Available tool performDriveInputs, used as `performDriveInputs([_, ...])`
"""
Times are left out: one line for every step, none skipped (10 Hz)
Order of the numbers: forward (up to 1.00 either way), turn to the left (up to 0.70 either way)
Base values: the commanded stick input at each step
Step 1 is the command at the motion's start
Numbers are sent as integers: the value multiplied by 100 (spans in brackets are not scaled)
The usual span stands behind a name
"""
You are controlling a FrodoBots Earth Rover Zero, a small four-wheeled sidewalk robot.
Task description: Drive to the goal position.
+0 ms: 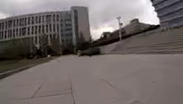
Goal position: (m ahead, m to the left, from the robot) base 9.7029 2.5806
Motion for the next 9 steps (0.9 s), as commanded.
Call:
performDriveInputs([100, 0])
performDriveInputs([100, 0])
performDriveInputs([100, 0])
performDriveInputs([100, 0])
performDriveInputs([100, 0])
performDriveInputs([100, 0])
performDriveInputs([100, 0])
performDriveInputs([100, 0])
performDriveInputs([100, 0])
